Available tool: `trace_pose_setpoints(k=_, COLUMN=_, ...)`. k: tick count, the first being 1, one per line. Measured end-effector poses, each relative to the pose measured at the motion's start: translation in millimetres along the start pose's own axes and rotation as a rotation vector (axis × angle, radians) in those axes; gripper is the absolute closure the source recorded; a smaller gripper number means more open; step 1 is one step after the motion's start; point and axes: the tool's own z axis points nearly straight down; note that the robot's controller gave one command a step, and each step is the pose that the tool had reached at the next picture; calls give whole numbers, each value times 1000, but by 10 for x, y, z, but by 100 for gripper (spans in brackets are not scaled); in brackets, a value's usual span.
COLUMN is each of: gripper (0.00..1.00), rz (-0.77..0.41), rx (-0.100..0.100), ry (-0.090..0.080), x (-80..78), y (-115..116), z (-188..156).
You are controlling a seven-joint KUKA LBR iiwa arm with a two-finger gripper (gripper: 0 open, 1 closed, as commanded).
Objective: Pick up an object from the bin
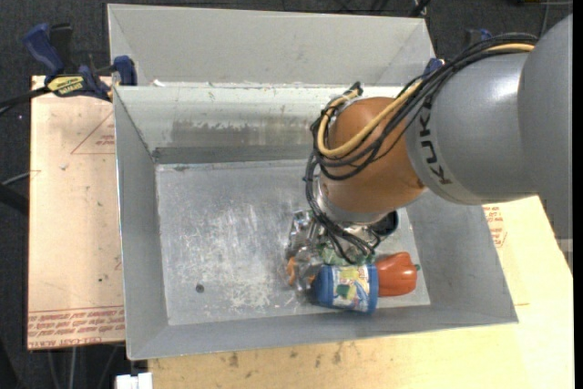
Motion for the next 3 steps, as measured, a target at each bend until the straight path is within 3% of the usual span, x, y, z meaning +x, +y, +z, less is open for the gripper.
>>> trace_pose_setpoints(k=1, gripper=100, rz=3, rx=-1, ry=11, x=57, y=-13, z=-443)
trace_pose_setpoints(k=2, gripper=100, rz=-9, rx=0, ry=4, x=36, y=-3, z=-956)
trace_pose_setpoints(k=3, gripper=100, rz=-15, rx=1, ry=-3, x=37, y=0, z=-1161)
